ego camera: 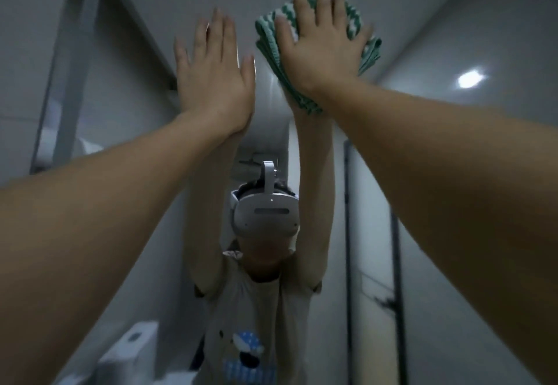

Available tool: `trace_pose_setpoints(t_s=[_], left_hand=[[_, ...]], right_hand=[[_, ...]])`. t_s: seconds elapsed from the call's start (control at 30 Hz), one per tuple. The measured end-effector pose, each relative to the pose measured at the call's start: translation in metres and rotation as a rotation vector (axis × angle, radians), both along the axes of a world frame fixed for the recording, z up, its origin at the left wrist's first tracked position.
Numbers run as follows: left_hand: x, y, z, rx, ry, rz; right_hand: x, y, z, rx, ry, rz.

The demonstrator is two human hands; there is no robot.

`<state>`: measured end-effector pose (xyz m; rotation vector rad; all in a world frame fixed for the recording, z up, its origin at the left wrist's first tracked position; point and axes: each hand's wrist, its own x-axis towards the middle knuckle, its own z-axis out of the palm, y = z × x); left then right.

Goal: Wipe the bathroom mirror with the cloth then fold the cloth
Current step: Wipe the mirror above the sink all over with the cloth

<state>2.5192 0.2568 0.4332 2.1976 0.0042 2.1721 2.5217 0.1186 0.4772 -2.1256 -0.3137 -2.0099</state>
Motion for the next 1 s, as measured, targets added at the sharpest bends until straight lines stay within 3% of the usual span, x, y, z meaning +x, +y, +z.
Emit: trace_pose_setpoints(t_s=[0.43,0.73,1.0], left_hand=[[-0.003,-0.022,-0.113,-0.009,0.070,-0.037],[-0.007,-0.029,-0.274,0.150,0.139,-0.016],[-0.010,-0.048,-0.324,0.008,0.123,-0.063]], right_hand=[[0.000,-0.003,-0.120,-0.023,0.027,0.025],[0.000,-0.031,-0.239,-0.105,0.028,0.013],[0.002,-0.051,-0.357,-0.071,-0.009,0.015]])
